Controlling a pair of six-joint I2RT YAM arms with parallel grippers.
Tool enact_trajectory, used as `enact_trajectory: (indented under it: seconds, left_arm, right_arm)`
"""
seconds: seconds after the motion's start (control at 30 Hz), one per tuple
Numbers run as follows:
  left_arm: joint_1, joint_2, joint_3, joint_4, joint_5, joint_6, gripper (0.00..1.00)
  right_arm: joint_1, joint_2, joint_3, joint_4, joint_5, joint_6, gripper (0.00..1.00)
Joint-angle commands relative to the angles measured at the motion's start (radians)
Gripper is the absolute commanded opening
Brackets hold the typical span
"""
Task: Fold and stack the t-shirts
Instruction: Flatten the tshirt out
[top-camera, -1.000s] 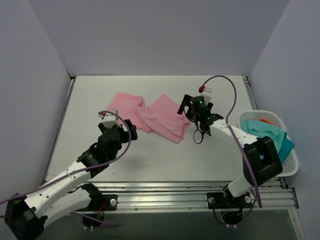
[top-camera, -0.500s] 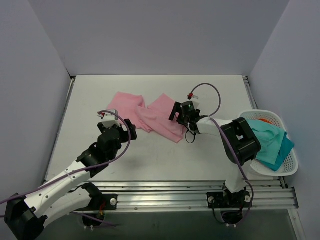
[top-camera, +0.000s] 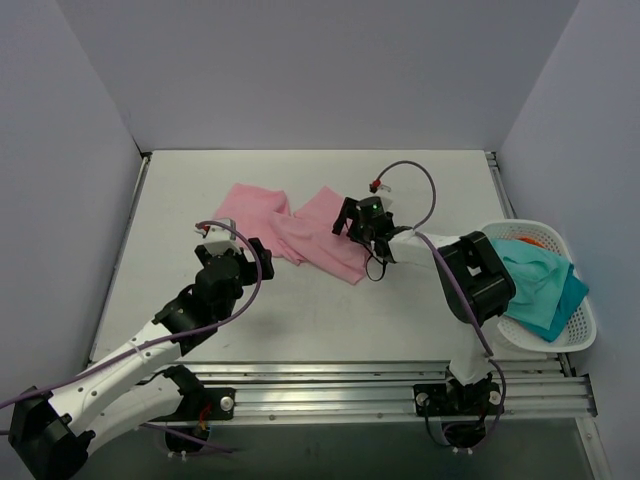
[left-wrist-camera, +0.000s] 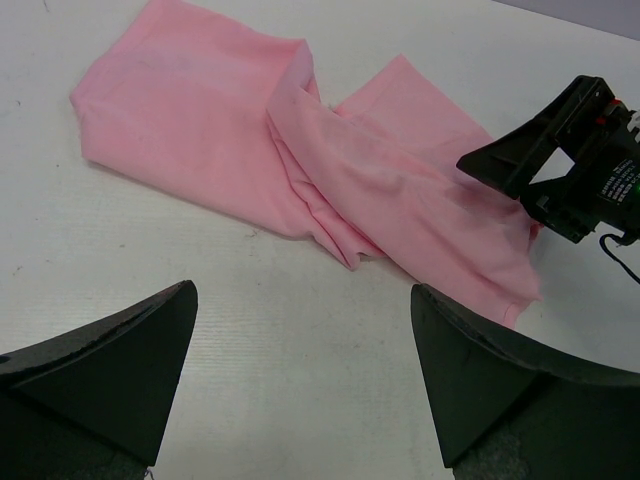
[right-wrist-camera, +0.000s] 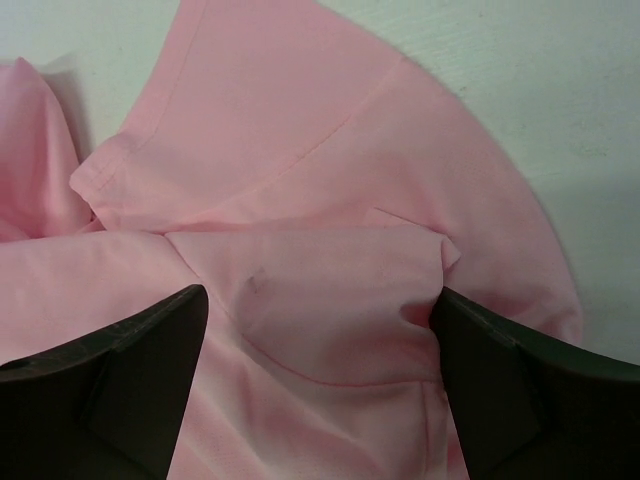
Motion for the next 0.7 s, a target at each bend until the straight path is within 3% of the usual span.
enact_trajectory:
  seconds: [0.0,0.03,0.07,0.13,0.17,0.23,0.47,0.6,0.67]
  left_arm:
    - [0.0,-0.008,0.015,0.015,-0.005,0.016,0.97]
    - [0.0,-0.008,0.015,0.015,-0.007,0.016,0.97]
    - [0.0,-0.01,0.015,0.015,-0.005,0.016,0.97]
    - [0.0,-0.01,0.017,0.015,-0.004,0.016,0.97]
    - [0.0,-0.01,0.015,0.014,-0.004,0.016,0.97]
    - [0.0,-0.013,0.017,0.011,-0.004,0.014,0.97]
    - [0.0,-0.028,0.014,0.006,-0.002,0.012,0.97]
    - [0.0,-0.047,0.009,0.003,-0.01,0.008,0.97]
    - [0.0,-0.065,0.008,-0.011,-0.03,0.0,0.97]
  right_arm:
    - [0.017,-0.017,0.052,-0.016,0.022,-0.015,0.85]
    - [0.02,-0.014,0.055,-0.018,0.021,-0.021,0.77]
    - [0.025,-0.013,0.059,-0.019,0.015,-0.024,0.57]
    - [0.031,-0.002,0.075,-0.025,0.013,-0.032,0.37]
    - [0.035,0.003,0.079,-0.032,0.013,-0.035,0.16]
    - [0.037,0.007,0.087,-0.044,0.016,-0.037,0.0]
    - [0.055,-0.052,0.081,-0.085,0.042,-0.075,0.0]
    - [0.175,-0.251,0.076,-0.16,0.117,-0.165,0.0]
    - [0.32,-0.321,0.079,-0.256,0.202,-0.205,0.0]
